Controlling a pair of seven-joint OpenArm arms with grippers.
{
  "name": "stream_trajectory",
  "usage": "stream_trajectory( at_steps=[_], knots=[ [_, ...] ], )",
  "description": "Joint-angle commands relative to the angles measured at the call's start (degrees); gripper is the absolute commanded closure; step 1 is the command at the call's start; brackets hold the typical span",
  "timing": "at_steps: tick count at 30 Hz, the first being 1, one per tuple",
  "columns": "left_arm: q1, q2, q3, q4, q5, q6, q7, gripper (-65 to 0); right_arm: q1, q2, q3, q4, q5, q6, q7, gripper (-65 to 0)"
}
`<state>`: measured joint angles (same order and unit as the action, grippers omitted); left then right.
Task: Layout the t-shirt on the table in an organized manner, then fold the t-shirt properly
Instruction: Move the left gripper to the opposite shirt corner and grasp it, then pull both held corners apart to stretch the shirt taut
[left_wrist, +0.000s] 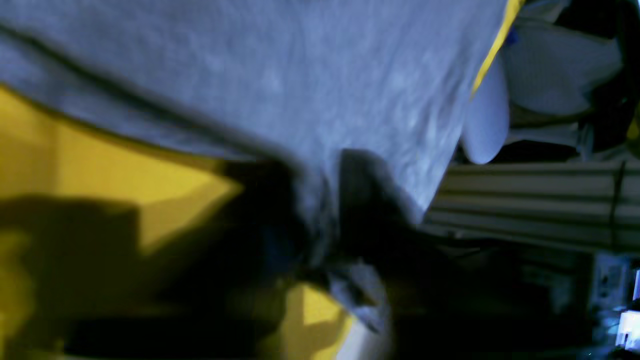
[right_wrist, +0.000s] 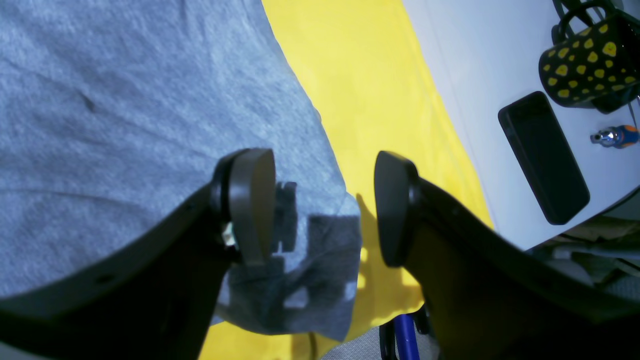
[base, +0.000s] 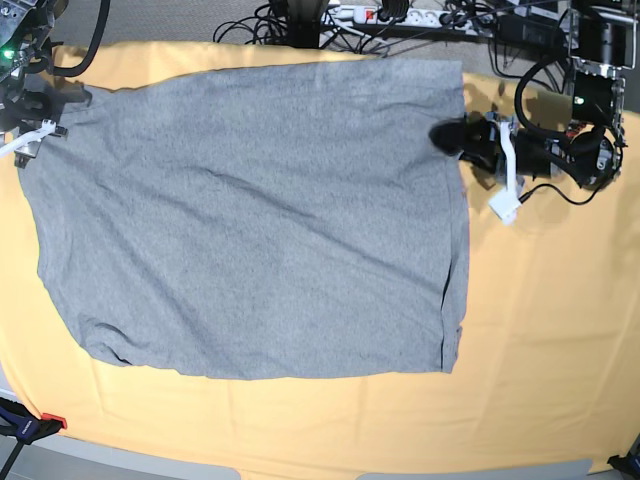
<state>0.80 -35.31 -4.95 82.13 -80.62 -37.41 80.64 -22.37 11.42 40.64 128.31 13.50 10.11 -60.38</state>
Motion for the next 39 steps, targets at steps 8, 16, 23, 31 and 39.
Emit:
stream_trajectory(
  at_steps=[8,16,23,31,39],
  knots=[
    [-4.4,-1.2,-7.2,0.7,2.8,1.6,-2.4,0.0,0.2,1.0,0.3,1.1,-0.2,0.0,2.4,-22.1],
    [-7.5,-1.3,-17.6,0.7,2.8,1.6,-2.6,0.0,0.2,1.0,0.3,1.1,9.2,6.1,1.8,-21.7],
    [-7.5,-2.8,-19.6,0.7,3.2,0.9,-3.9,0.0,-0.5,1.0,0.3,1.1,20.2,15.1,-3.8,-21.8],
    [-7.5,-2.9,-19.6,0.7,12.7,1.0,-7.4,0.0,-5.6,1.1,0.3,1.1,28.4,21.1,-6.7,-37.5],
    [-7.5,-2.9,-19.6,0.7,12.7,1.0,-7.4,0.0,-6.8,0.8,0.3,-3.1,25.6,11.5,-6.3,-43.4]
  ],
)
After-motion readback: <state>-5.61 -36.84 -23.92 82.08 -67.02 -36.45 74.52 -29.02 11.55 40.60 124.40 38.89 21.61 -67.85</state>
